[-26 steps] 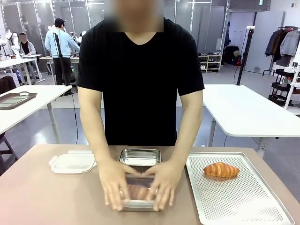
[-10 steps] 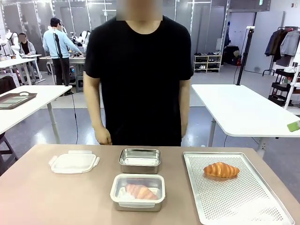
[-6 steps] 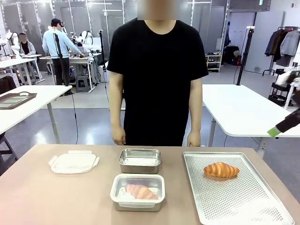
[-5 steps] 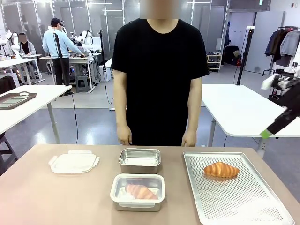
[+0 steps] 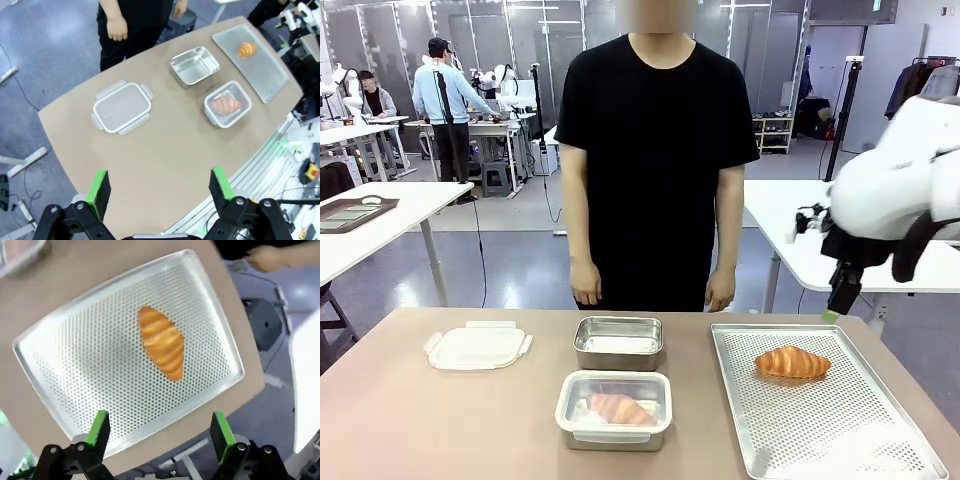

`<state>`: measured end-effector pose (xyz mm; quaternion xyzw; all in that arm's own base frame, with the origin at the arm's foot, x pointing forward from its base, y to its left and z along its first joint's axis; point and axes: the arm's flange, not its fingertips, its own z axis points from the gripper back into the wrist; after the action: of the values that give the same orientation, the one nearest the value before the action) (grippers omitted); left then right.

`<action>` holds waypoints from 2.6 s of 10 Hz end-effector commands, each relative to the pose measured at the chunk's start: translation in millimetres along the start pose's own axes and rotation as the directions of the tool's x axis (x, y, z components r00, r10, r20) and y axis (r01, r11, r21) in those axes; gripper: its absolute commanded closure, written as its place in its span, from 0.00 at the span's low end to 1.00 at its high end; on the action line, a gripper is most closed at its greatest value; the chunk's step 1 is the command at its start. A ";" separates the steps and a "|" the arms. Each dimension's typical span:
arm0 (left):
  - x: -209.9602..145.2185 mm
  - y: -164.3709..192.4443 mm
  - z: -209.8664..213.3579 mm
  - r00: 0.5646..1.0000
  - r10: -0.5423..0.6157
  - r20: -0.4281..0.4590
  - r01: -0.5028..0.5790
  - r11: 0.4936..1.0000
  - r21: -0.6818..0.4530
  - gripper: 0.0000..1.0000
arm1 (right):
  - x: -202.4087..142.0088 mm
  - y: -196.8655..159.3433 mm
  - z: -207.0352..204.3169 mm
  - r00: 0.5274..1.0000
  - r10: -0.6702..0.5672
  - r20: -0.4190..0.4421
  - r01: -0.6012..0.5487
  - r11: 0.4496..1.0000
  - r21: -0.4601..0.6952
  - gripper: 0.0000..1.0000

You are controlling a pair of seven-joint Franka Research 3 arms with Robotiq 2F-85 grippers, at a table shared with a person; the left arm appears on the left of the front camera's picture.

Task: Place the bread into the airtight container.
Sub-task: Pick up a Butter Roll and place it into an empty Airtight Container.

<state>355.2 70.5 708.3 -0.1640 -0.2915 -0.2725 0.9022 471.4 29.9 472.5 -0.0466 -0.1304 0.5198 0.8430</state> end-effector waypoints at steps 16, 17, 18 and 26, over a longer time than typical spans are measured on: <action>-0.3 -0.9 0.6 1.000 -0.008 0.001 0.008 1.000 -0.008 0.00 | 42.7 -29.1 -117.2 0.931 0.361 -0.049 -0.352 0.926 0.140 0.00; -0.3 -0.9 0.6 1.000 -0.008 0.001 0.008 1.000 -0.008 0.00 | 43.4 -34.5 -127.2 0.924 0.377 -0.058 -0.366 0.919 0.146 0.00; -0.3 -0.9 0.6 1.000 -0.008 0.001 0.008 1.000 -0.008 0.00 | 45.8 -36.1 -134.4 0.920 0.386 -0.070 -0.374 0.916 0.147 0.00; -0.3 -0.9 0.6 1.000 -0.008 0.001 0.008 1.000 -0.008 0.00 | 61.7 -59.1 -177.1 0.920 0.371 -0.128 -0.336 0.912 0.235 0.00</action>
<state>355.2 70.5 708.4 -0.1640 -0.2915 -0.2725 0.9022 588.5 65.0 325.6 -0.0249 -0.0096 0.6741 0.7381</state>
